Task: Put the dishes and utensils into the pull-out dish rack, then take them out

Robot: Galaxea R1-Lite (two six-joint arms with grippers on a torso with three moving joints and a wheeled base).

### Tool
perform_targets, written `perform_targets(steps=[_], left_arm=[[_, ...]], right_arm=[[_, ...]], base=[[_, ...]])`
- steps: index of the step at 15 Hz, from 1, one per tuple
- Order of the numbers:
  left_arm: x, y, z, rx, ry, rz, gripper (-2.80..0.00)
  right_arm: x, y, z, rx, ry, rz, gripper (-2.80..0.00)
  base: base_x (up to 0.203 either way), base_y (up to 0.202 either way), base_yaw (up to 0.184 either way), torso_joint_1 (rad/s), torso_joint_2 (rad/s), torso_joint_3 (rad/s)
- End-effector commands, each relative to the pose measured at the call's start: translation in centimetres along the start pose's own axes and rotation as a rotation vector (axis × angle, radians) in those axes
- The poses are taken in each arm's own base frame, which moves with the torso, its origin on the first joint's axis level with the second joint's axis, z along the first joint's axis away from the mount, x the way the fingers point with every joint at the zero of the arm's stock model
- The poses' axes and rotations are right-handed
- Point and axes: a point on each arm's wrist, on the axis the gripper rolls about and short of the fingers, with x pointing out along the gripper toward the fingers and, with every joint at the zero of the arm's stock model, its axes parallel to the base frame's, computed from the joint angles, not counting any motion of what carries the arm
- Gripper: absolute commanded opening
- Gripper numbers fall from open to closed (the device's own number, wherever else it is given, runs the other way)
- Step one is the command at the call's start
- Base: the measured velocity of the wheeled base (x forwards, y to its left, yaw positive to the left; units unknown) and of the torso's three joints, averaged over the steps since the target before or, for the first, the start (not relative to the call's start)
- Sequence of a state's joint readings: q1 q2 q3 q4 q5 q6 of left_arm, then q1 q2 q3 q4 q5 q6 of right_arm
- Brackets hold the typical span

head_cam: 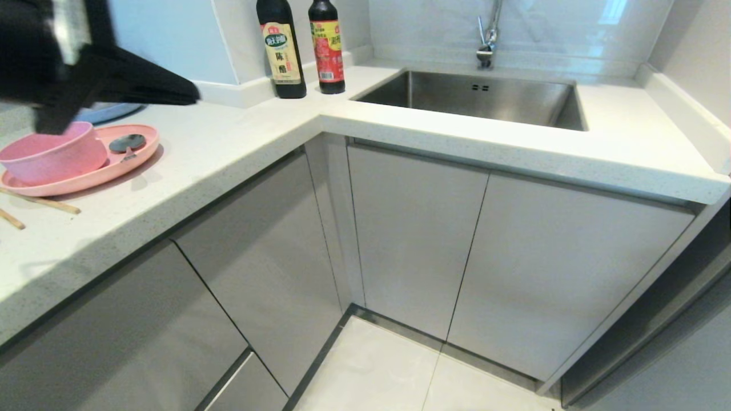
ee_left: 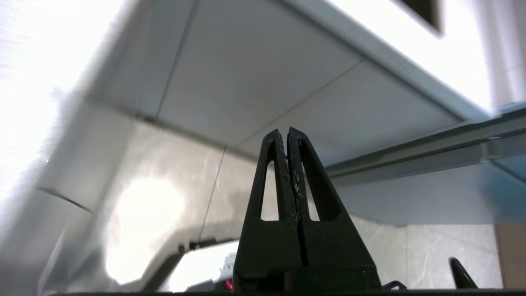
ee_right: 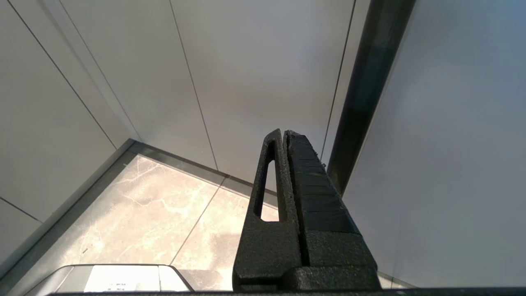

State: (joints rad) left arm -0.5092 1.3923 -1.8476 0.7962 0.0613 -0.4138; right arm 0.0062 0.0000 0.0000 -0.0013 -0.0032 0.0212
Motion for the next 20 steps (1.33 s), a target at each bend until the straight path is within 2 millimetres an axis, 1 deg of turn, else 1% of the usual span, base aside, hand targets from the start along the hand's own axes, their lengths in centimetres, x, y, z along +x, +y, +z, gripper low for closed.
perform_targets(steps=[1, 2, 3, 4, 5, 6, 8, 10, 11, 12, 13, 14, 15, 17, 18, 19, 20], left_arm=[[-8.5, 2.2, -0.4, 0.017, -0.156, -0.061, -2.8], [-11.1, 2.6, -1.2, 0.055, -0.222, -0.03, -2.8], [-14.2, 2.4, -2.7, 0.119, -0.303, 0.004, -2.8], [-16.4, 1.8, -4.5, 0.188, -0.366, 0.024, -2.8], [-17.9, 1.5, -6.4, 0.251, -0.417, 0.045, -2.8], [-18.4, 1.6, -8.2, 0.29, -0.453, 0.076, -2.8], [-18.0, 2.7, -12.2, 0.352, -0.525, 0.172, -2.8], [-18.1, 3.8, -17.4, 0.401, -0.618, 0.279, -2.8], [-17.7, 4.6, -19.5, 0.414, -0.64, 0.339, -2.8], [-17.0, 5.4, -20.9, 0.404, -0.653, 0.418, -2.8], [-16.4, 6.3, -21.8, 0.392, -0.639, 0.451, -2.8], [-16.2, 7.1, -22.9, 0.403, -0.629, 0.426, -2.8], [-15.6, 7.9, -23.9, 0.412, -0.598, 0.421, -2.8], [-13.5, 9.5, -26.6, 0.419, -0.526, 0.453, -2.8], [-12.1, 10.5, -28.5, 0.435, -0.495, 0.462, -2.8], [-10.3, 11.8, -30.4, 0.453, -0.454, 0.475, -2.8], [-8.8, 12.8, -31.8, 0.465, -0.445, 0.482, -2.8]], right_arm=[[0.0, 0.0, 0.0, 0.0, 0.001, 0.0, -2.8], [0.0, 0.0, 0.0, 0.0, 0.001, 0.0, -2.8], [0.0, 0.0, 0.0, 0.0, 0.001, 0.0, -2.8], [0.0, 0.0, 0.0, 0.0, 0.001, 0.0, -2.8], [0.0, 0.0, 0.0, 0.0, 0.001, 0.0, -2.8], [0.0, 0.0, 0.0, 0.0, 0.001, 0.0, -2.8], [0.0, 0.0, 0.0, 0.0, 0.001, 0.0, -2.8], [0.0, 0.0, 0.0, 0.0, 0.001, 0.0, -2.8], [0.0, 0.0, 0.0, 0.0, 0.001, 0.0, -2.8], [0.0, 0.0, 0.0, 0.0, 0.001, 0.0, -2.8], [0.0, 0.0, 0.0, 0.0, 0.001, 0.0, -2.8], [0.0, 0.0, 0.0, 0.0, 0.001, 0.0, -2.8], [0.0, 0.0, 0.0, 0.0, 0.001, 0.0, -2.8], [0.0, 0.0, 0.0, 0.0, 0.001, 0.001, -2.8], [0.0, 0.0, 0.0, 0.0, 0.001, 0.0, -2.8], [0.0, 0.0, 0.0, 0.0, 0.001, 0.0, -2.8], [0.0, 0.0, 0.0, 0.0, 0.001, 0.0, -2.8]], base=[[0.0, 0.0, 0.0, 0.0, 0.0, 0.0], [0.0, 0.0, 0.0, 0.0, 0.0, 0.0], [0.0, 0.0, 0.0, 0.0, 0.0, 0.0], [0.0, 0.0, 0.0, 0.0, 0.0, 0.0], [0.0, 0.0, 0.0, 0.0, 0.0, 0.0], [0.0, 0.0, 0.0, 0.0, 0.0, 0.0], [0.0, 0.0, 0.0, 0.0, 0.0, 0.0], [0.0, 0.0, 0.0, 0.0, 0.0, 0.0], [0.0, 0.0, 0.0, 0.0, 0.0, 0.0], [0.0, 0.0, 0.0, 0.0, 0.0, 0.0], [0.0, 0.0, 0.0, 0.0, 0.0, 0.0], [0.0, 0.0, 0.0, 0.0, 0.0, 0.0], [0.0, 0.0, 0.0, 0.0, 0.0, 0.0], [0.0, 0.0, 0.0, 0.0, 0.0, 0.0], [0.0, 0.0, 0.0, 0.0, 0.0, 0.0], [0.0, 0.0, 0.0, 0.0, 0.0, 0.0], [0.0, 0.0, 0.0, 0.0, 0.0, 0.0]])
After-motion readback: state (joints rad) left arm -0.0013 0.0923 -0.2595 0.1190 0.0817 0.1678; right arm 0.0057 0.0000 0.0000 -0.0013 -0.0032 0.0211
